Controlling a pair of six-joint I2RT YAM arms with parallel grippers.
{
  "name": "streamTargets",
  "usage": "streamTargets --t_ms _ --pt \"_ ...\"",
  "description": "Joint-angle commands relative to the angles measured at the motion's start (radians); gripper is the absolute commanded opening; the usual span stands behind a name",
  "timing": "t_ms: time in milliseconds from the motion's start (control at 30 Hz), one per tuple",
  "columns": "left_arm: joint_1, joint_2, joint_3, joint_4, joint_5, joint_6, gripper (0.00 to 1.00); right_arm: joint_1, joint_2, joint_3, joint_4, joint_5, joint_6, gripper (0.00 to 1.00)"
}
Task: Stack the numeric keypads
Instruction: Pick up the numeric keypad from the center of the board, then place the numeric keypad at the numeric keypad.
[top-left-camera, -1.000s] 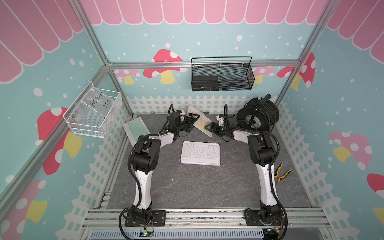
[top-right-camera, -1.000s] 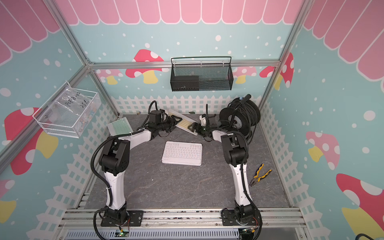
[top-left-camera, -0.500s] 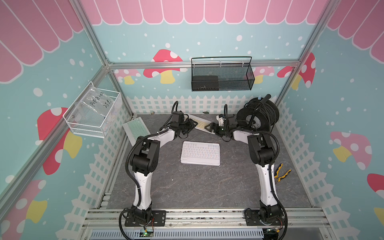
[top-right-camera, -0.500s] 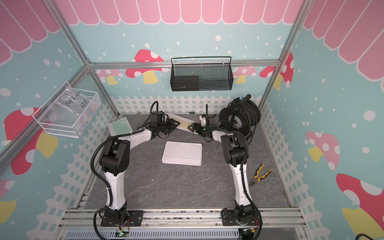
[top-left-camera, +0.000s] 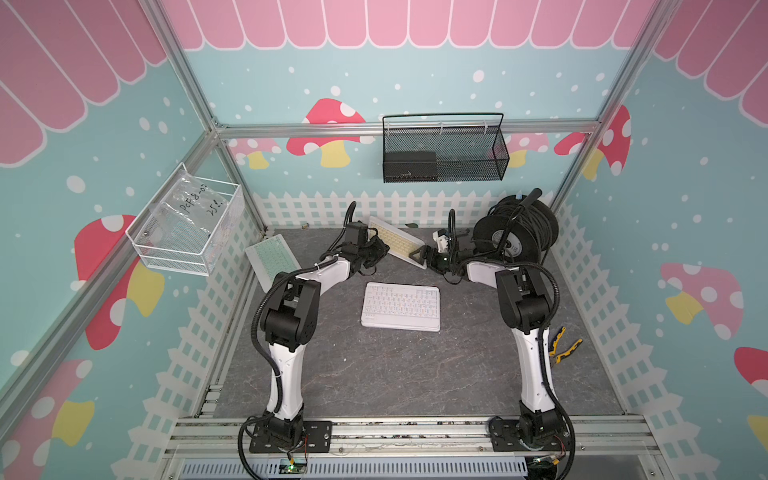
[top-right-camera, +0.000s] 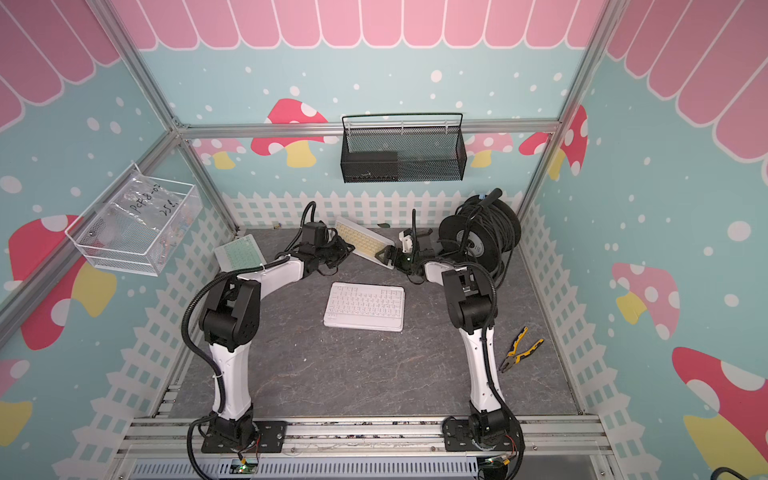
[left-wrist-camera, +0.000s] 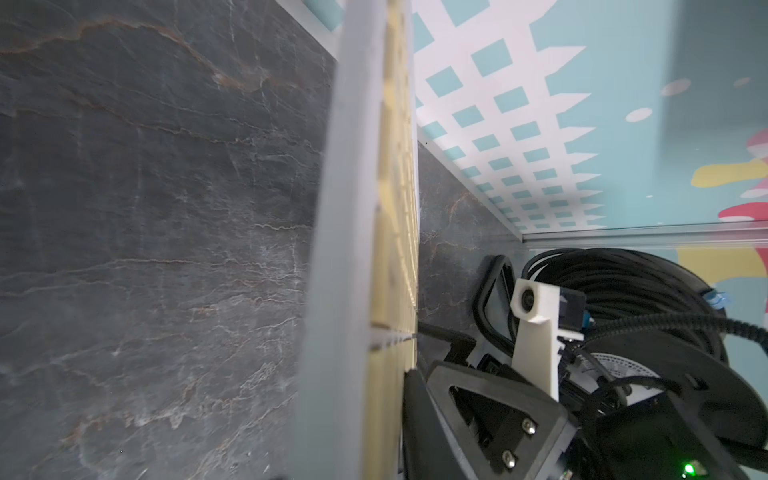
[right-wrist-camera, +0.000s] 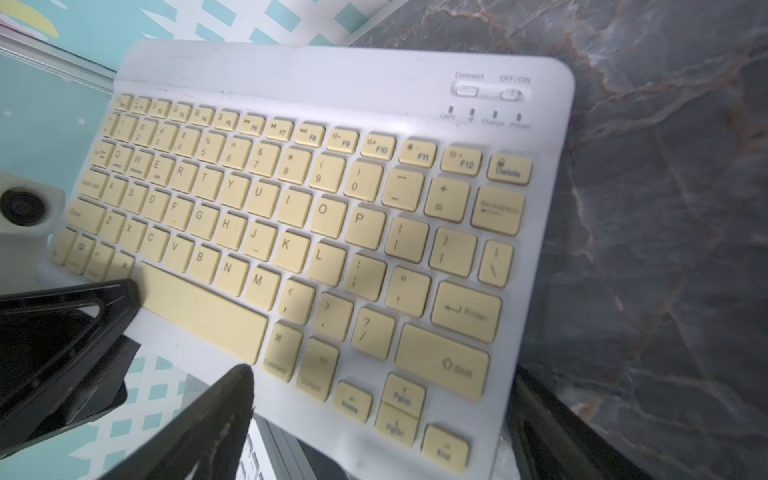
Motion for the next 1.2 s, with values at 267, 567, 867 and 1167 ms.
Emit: streamTargets --t_ms 267,567,867,1167 --pt "-0.003 0.008 -0.008 0.162 0.006 -0.108 0.09 -0.038 -0.091 -0.155 0.101 -0.052 0.126 0.95" --pt "-0.002 -0.071 -0.068 0.283 0.037 -0.188 0.03 -0.061 -0.232 -0.287 0.259 -0.082 0.241 0.95" --pt "0.0 -0.27 -0.236 0.376 0.112 -0.244 0.0 -0.069 -0.469 -0.399 0.183 -0.054 0.182 0.94" --pt "-0.071 -0.546 -0.624 0.492 0.145 -0.239 0.0 -0.069 -0.753 -0.626 0.031 -0.013 0.075 0.95"
